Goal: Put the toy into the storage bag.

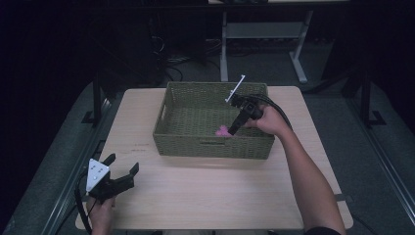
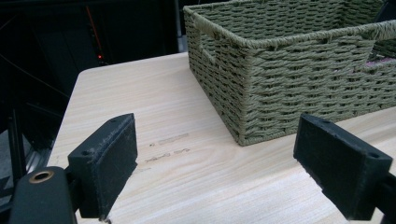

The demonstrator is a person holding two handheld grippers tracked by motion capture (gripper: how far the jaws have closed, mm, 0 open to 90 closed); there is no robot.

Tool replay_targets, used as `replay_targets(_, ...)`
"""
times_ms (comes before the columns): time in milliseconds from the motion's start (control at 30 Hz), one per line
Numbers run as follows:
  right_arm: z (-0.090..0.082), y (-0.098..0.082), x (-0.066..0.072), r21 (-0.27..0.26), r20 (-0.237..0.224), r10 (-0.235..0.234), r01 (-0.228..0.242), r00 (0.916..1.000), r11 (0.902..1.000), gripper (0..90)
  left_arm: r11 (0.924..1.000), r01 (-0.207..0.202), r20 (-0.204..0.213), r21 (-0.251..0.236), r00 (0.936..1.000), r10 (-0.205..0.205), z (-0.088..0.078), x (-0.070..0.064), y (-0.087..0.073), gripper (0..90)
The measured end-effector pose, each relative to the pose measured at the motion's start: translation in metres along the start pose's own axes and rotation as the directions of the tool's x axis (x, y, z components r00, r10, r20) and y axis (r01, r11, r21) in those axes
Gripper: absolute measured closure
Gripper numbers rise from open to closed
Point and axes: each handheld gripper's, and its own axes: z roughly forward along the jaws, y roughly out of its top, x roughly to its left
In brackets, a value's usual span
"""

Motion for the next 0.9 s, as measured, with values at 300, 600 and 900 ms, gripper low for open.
replay_targets(300,-0.011,0.0,0.006,-0.034,0.021,-0.001,0.001,0.9998,0.9994,43.2,1.0,-0.005,0.0,-0.003,1.0,0.005,-0.001,0.0,0.0,13.0)
replay_targets(600,-0.027,-0.006,0.013,-0.066,0.049,-0.001,0.004,0.9988,0.9978,41.4,1.0,-0.005,0.0,-0.003,1.0,0.005,-0.001,-0.002,0.0,13.0)
replay_targets(900,-0.042,-0.011,0.022,-0.093,0.072,0.0,0.007,0.9974,0.9956,40.0,1.0,-0.006,0.003,-0.002,1.0,0.006,-0.001,-0.003,0.0,13.0)
